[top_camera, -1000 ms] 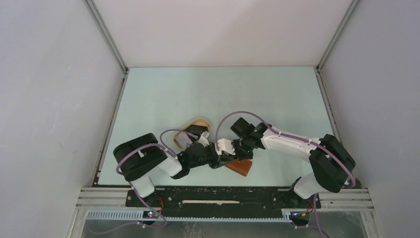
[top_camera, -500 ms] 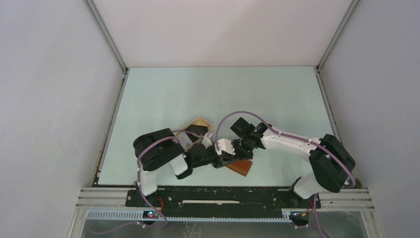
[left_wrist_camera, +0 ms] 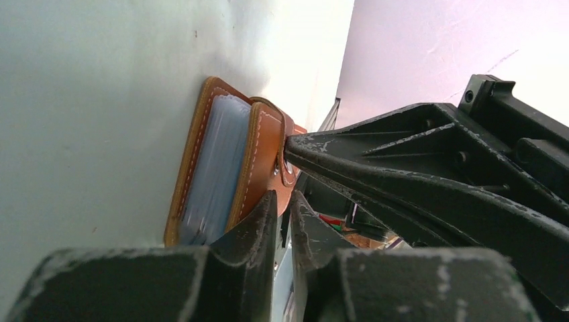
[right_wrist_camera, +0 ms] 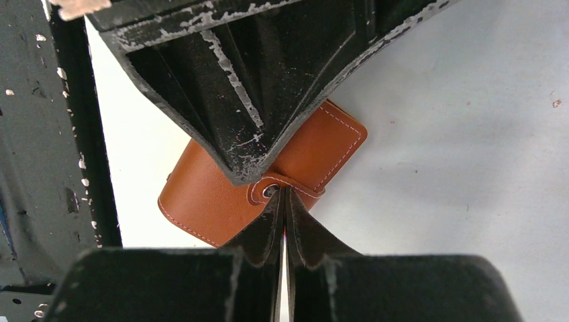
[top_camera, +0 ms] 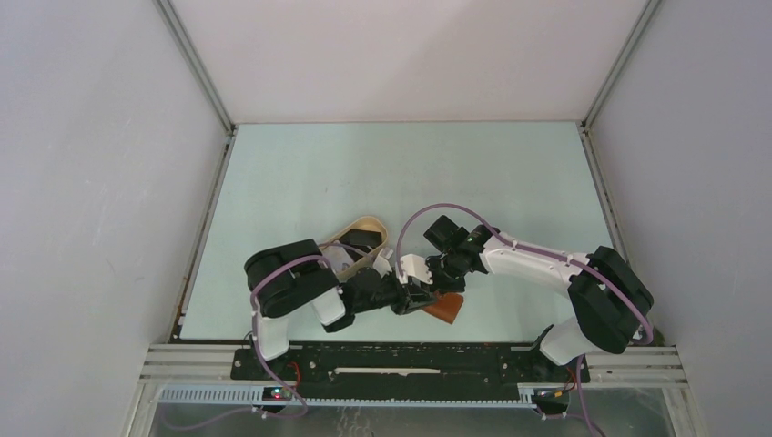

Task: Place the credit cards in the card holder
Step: Close the card holder at the center of the board.

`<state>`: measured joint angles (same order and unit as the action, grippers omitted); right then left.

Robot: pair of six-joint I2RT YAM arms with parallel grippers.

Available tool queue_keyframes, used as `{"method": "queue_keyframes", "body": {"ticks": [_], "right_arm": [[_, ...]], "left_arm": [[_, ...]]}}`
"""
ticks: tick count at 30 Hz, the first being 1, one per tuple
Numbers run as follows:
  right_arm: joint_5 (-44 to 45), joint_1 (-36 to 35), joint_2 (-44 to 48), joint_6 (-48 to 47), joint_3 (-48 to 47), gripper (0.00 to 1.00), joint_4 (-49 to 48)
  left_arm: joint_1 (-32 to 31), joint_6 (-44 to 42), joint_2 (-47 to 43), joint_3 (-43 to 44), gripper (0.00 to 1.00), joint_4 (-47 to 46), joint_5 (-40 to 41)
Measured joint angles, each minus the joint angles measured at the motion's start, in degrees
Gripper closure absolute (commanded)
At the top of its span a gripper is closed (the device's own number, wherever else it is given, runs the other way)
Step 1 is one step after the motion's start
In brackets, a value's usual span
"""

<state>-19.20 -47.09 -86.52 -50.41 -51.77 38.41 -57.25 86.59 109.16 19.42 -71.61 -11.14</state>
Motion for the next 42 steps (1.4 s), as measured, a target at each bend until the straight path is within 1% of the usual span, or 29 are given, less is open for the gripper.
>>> {"method": "queue_keyframes", "body": {"ticks": [8, 18, 21, 28, 32, 38, 42], "right_arm": [[-0.24, 0.13, 0.00, -0.02, 0.00, 0.91, 0.00], [-0.26, 0.13, 0.00, -0.02, 0.00, 0.91, 0.00], [-0.26, 0.13, 0.00, -0.04, 0.00, 0.90, 0.00], [-0.24, 0.13, 0.00, -0.04, 0.00, 0.90, 0.00], [-0.20, 0.11, 0.00, -0.04, 0.00, 0.85, 0.00], [0.24, 0.22, 0.11, -0.07, 0.02, 0.70, -0.52], [-0.11, 0.87, 0.74, -0.02, 0.50, 0.66, -1.40]], "left_arm": [[-0.28, 0.81, -1.46, 0.09, 0.77, 2.80, 0.66], [-0.35, 2.19, -1.36, 0.59, 0.79, 3.15, 1.97], [-0.37, 2.47, -0.66, 1.36, 0.82, 3.15, 2.40], [-0.37, 2.40, 0.63, 2.01, 0.99, 2.45, 2.99], [-0.37, 2.43, 1.44, 1.99, 1.00, 0.98, 2.97], [-0.37, 2.38, 3.15, 1.57, 1.00, -2.25, 2.93], [-0.39, 2.34, 4.22, 1.16, 1.00, -4.52, 2.95]]}}
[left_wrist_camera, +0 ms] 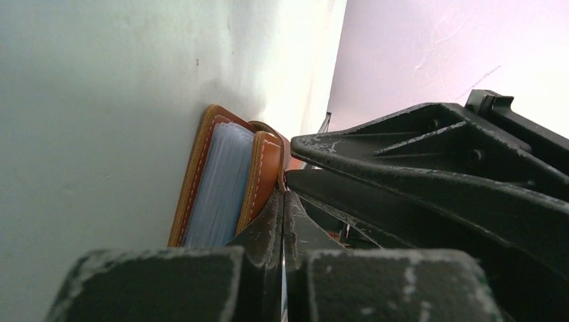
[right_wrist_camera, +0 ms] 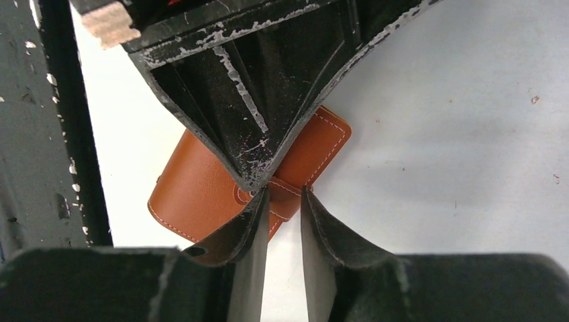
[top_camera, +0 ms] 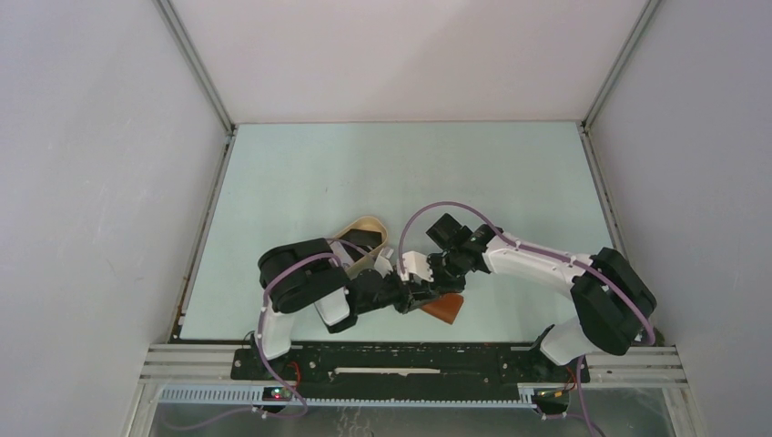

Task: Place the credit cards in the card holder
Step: Close the card holder at the center of the board.

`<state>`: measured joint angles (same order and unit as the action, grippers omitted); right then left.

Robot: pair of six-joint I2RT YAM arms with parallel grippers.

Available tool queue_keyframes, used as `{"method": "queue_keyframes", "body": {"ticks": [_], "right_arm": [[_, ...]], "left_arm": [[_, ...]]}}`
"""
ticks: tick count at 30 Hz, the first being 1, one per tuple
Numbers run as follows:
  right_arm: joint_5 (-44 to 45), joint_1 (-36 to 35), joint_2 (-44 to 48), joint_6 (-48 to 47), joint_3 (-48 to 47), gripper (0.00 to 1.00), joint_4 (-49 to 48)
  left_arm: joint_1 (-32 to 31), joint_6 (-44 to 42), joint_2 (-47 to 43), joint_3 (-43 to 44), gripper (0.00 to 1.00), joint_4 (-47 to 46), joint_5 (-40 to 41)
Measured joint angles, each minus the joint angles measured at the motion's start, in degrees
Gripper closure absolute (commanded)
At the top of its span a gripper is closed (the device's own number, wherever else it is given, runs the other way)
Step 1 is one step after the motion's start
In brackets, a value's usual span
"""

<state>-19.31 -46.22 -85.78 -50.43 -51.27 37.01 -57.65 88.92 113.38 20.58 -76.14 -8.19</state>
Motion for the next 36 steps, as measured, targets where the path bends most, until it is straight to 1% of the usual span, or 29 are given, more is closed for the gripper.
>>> {"method": "queue_keyframes", "body": {"ticks": [6, 10, 13, 16, 24, 36], "right_arm": [[-3.45, 1.27, 1.86, 0.26, 0.66, 0.66, 0.13], [-6.64, 2.91, 3.69, 0.07, 0.66, 0.69, 0.90], [-9.75, 4.61, 4.92, -1.14, 0.66, 0.77, 1.84], [-12.57, 5.75, 5.07, -3.96, 0.66, 0.83, 3.41], [-15.72, 6.38, 2.91, -10.86, 0.63, 0.83, 6.67], [-15.04, 6.32, -0.81, -11.63, 0.46, 0.84, 5.97]], "left_arm": [[-0.09, -0.28, 0.61, -1.05, 1.00, -2.27, -0.15], [-0.11, -0.33, 0.66, -1.33, 1.00, -2.71, -0.15], [-0.11, -0.37, 0.96, -1.33, 1.00, -3.10, -0.15], [-0.11, -0.37, 1.03, -1.33, 1.00, -3.28, -0.15], [-0.11, -0.37, 1.07, -1.36, 1.00, -3.37, -0.15], [-0.11, -0.42, 2.14, -1.77, 1.00, -5.57, -0.20]]}}
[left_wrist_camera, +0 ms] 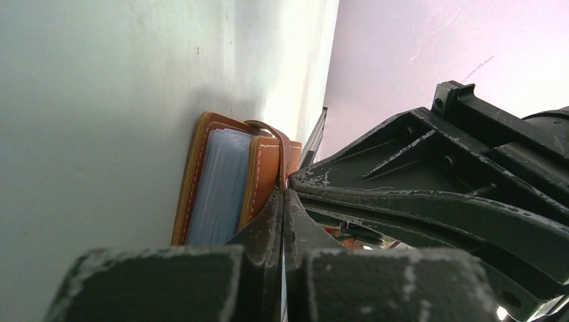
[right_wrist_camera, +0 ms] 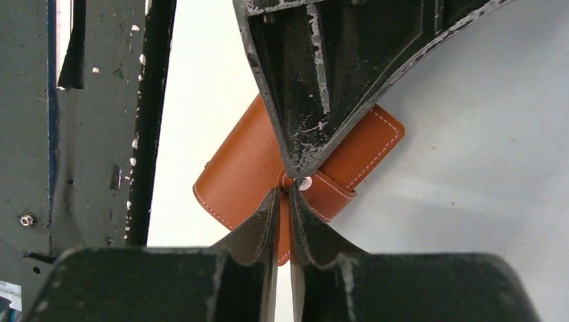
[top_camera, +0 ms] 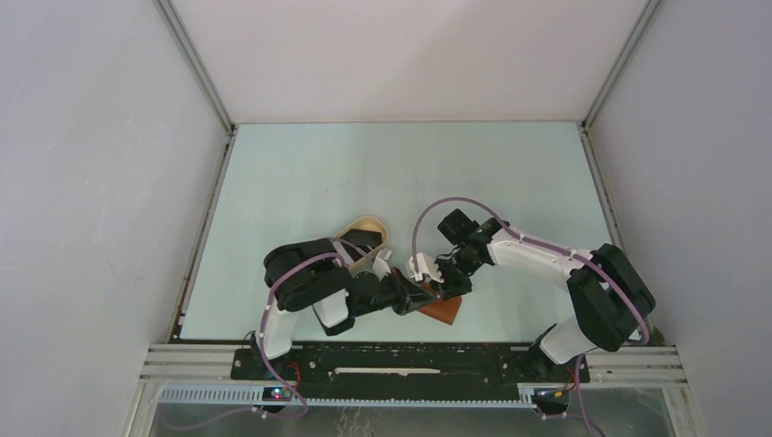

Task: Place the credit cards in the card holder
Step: Close the card holder at the center of the board.

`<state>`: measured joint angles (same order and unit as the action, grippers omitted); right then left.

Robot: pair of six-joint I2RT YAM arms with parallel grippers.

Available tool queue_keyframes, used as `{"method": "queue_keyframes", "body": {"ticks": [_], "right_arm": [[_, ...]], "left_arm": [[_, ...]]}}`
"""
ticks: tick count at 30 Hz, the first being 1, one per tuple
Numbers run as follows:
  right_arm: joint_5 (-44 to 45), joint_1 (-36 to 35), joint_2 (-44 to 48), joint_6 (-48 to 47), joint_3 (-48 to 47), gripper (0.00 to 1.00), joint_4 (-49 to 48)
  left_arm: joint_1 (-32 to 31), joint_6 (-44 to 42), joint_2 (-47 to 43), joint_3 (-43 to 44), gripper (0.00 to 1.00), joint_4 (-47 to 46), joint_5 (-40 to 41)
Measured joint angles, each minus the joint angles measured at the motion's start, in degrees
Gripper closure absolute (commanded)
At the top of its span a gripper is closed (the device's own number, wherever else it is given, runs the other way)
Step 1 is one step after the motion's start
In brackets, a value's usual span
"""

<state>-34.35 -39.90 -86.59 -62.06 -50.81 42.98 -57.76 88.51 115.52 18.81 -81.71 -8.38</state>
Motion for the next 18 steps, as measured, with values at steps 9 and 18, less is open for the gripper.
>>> {"method": "queue_keyframes", "body": {"ticks": [9, 18], "right_arm": [[0.04, 0.00, 0.00, 0.76, -1.01, 0.82, 0.02], [1.05, -0.59, -1.44, 2.12, -1.44, 0.82, -0.13]], "left_arm": [[0.00, -0.02, 0.35, 0.00, 1.00, -0.59, 0.02], [0.00, 0.00, 0.37, 0.00, 1.00, -0.63, 0.04]]}}
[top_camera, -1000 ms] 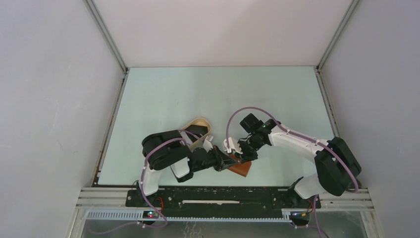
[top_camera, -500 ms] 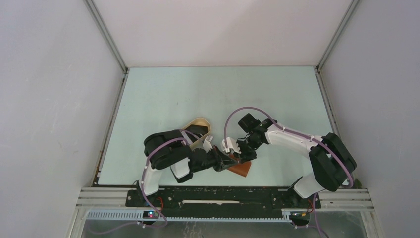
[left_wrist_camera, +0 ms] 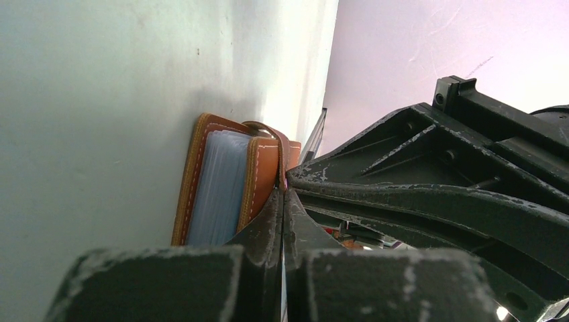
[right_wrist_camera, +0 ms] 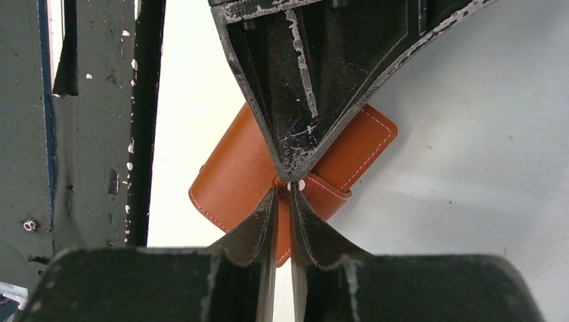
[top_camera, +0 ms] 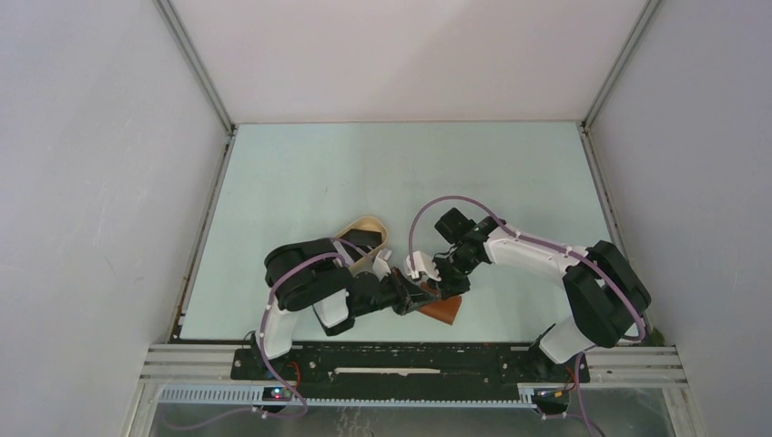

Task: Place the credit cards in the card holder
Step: Close the card holder at the center of the board.

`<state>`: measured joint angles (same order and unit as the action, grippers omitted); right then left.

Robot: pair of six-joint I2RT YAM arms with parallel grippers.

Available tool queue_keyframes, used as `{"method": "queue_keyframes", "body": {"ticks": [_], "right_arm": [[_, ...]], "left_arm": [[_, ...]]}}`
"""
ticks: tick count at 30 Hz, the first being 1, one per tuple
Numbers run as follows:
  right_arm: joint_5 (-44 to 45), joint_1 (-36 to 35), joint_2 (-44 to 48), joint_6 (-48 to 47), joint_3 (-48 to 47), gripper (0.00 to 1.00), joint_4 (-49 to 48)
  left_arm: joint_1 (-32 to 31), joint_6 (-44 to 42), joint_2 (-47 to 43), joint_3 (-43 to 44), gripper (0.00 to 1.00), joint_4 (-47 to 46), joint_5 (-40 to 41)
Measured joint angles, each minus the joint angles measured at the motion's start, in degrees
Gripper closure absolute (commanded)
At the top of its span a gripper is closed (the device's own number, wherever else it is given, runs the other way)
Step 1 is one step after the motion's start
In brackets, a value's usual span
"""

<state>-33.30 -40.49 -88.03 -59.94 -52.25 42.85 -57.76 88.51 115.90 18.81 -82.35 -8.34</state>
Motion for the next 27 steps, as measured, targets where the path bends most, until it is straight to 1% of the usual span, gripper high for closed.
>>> {"method": "queue_keyframes", "body": {"ticks": [10, 17, 22, 27], "right_arm": [[-0.31, 0.70, 0.00, 0.48, -0.96, 0.79, 0.63], [-0.15, 1.07, 0.20, 0.90, -1.81, 0.80, -0.37], [0.48, 0.66, -1.33, 1.33, -1.88, 0.83, -0.72], [0.66, 0.59, -1.97, 1.29, -1.92, 0.83, -0.74]], "left_arm": [[0.00, 0.00, 0.13, -0.07, 1.00, -0.22, 0.00], [-0.02, 0.00, 0.35, -0.07, 1.00, -0.68, 0.02], [-0.04, 0.00, 0.37, -0.07, 1.00, -0.68, 0.02], [-0.07, 0.00, 0.37, -0.07, 1.00, -0.68, 0.04]]}}
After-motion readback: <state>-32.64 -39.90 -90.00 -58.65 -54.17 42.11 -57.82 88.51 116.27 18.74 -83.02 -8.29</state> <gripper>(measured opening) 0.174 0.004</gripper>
